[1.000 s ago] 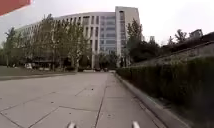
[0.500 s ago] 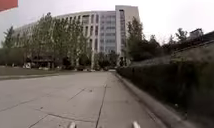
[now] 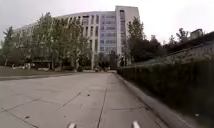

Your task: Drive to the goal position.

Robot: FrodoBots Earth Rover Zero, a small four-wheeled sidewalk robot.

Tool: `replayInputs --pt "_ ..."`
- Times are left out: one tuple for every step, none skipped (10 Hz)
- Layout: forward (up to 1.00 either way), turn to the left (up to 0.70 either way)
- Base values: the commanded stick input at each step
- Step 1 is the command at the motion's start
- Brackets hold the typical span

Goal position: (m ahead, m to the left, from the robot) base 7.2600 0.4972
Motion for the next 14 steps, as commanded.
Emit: replayInputs --pt "0.7 0.0" --pt "0.7 0.0" --pt "0.7 0.0" --pt "0.7 0.0" --pt "0.7 0.0" --pt "0.7 0.0" --pt "0.7 0.0" --pt "0.7 0.0" --pt "0.7 0.0" --pt "0.7 0.0" --pt "0.7 0.0" --pt "0.7 0.0" --pt "0.7 0.0" --pt "0.7 0.0"
